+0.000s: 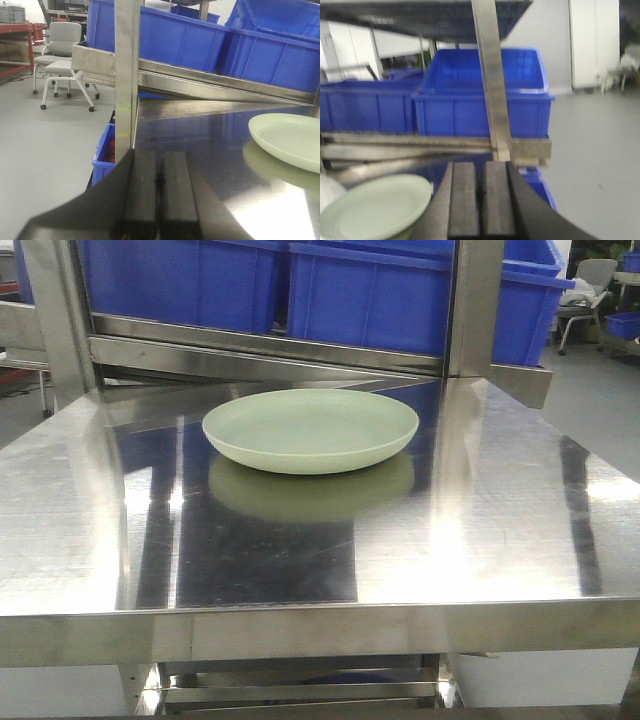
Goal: Place green plate on second shelf with right arm
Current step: 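Move the right gripper toward the pale green plate on the table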
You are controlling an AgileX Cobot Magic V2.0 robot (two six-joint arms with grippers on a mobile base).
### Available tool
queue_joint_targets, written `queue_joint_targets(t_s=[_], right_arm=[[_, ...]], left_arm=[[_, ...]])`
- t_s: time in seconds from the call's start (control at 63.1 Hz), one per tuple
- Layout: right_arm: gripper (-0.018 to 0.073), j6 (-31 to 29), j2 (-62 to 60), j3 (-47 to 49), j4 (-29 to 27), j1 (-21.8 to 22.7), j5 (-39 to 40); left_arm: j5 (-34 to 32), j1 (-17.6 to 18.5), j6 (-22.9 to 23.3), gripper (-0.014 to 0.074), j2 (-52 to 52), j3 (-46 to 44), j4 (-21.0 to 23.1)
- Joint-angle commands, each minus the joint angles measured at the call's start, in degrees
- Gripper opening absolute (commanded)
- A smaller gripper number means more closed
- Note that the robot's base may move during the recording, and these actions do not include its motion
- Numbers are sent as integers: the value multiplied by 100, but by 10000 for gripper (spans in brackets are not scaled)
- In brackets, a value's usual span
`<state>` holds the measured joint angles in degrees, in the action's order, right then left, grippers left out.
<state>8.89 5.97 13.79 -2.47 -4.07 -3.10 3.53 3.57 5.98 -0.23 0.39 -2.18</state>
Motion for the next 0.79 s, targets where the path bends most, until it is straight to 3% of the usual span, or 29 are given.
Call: queue_joint_targets(t_s=[0.0, 0.095, 0.174, 0.317, 0.491, 0.618, 0.776], right_arm=[[22, 20, 765, 741, 41, -11, -219], [46, 20, 1674, 1423, -391, -28, -727], [132, -12, 2473, 2026, -820, -124, -1270], [287, -324, 3922, 3036, -899, -506, -1787], [295, -649, 5655, 4254, -899, -1115, -1855], [295, -649, 6895, 5183, -911, -1164, -2044], [296, -654, 8444, 6514, -1043, -1164, -2909]], left_arm=[[-470, 12, 25, 131, -99, 234, 16], [-470, 12, 25, 131, -99, 234, 16], [-470, 12, 25, 131, -99, 234, 16], [-470, 2, 25, 131, -99, 234, 16], [-470, 2, 25, 131, -99, 234, 16], [-470, 2, 25, 131, -99, 234, 16], [-470, 2, 25, 131, -99, 234, 16]])
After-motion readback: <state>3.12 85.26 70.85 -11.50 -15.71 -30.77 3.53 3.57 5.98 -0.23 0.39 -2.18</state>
